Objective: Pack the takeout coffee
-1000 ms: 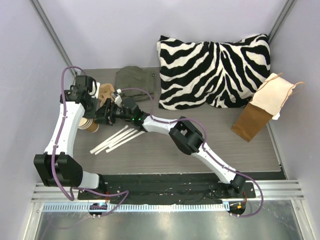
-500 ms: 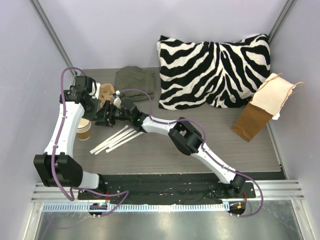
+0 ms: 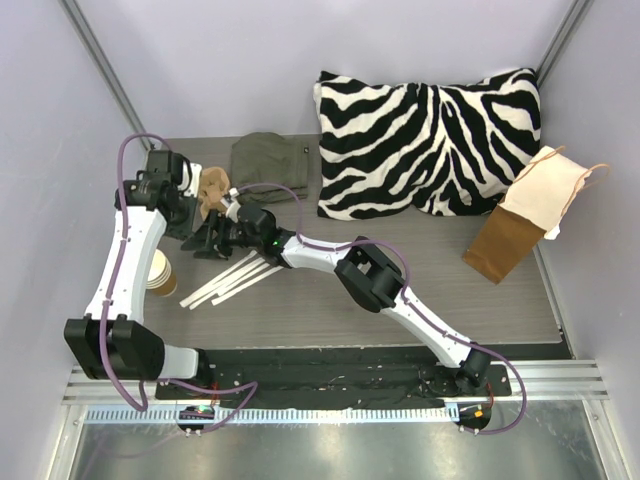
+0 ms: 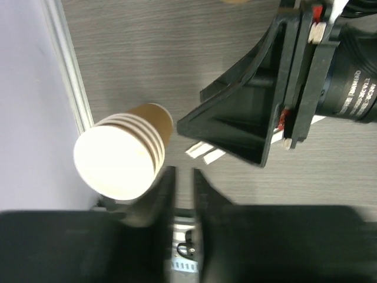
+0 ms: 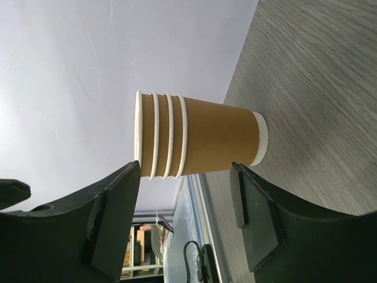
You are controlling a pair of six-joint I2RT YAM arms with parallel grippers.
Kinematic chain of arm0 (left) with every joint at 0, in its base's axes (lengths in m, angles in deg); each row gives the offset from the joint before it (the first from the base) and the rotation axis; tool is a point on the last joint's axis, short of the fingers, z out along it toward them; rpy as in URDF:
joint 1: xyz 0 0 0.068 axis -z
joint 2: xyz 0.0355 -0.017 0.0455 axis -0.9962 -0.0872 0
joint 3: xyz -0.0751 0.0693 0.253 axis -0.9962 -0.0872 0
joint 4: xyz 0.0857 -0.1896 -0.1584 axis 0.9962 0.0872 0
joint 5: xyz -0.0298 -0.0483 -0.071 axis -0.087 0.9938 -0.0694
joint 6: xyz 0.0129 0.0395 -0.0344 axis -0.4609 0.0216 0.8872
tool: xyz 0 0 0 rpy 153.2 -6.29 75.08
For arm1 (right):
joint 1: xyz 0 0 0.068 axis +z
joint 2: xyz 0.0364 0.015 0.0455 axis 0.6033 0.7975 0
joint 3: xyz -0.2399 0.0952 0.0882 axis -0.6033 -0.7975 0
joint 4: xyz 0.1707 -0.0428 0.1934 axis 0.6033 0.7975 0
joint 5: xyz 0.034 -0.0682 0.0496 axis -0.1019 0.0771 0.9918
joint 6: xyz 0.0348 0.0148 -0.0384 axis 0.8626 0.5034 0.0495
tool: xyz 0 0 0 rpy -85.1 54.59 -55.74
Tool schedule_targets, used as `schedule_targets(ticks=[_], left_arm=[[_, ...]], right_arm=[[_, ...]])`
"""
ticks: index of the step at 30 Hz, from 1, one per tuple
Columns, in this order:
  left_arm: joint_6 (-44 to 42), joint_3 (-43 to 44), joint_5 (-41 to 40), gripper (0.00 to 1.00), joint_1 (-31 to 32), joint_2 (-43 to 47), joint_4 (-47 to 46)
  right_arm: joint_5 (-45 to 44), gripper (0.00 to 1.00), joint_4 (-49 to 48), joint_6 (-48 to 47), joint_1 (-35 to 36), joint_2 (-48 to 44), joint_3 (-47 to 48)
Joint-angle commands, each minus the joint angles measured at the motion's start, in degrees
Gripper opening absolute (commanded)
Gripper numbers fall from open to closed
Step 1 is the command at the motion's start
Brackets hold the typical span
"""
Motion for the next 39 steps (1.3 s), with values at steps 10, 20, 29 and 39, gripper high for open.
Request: schedule_targets(ticks=[10, 20, 29, 39], left_arm=[[-7.02, -4.93, -0.66, 0.31, -6.62, 4.01, 5.74], [-8.78, -9.77, -2.33, 0.3, -7.85, 2.08, 0.03], [-10.54, -11.88, -1.98, 0.3, -10.65, 0.06, -2.87], [-11.33, -11.97, -0.66, 0.21, -12.77, -1.88, -3.93]], right_arm=[[0.79, 0.7, -1.24, -2.4, 0.68, -1.14, 4.5], [1.4, 0.7, -2.2, -1.53, 0.68, -1.05, 3.89], [1.76, 0.7, -3.88, -0.47, 0.6, -0.87, 2.74], [1.76, 0.71, -4.58, 0.06, 0.68, -0.61, 2.3]])
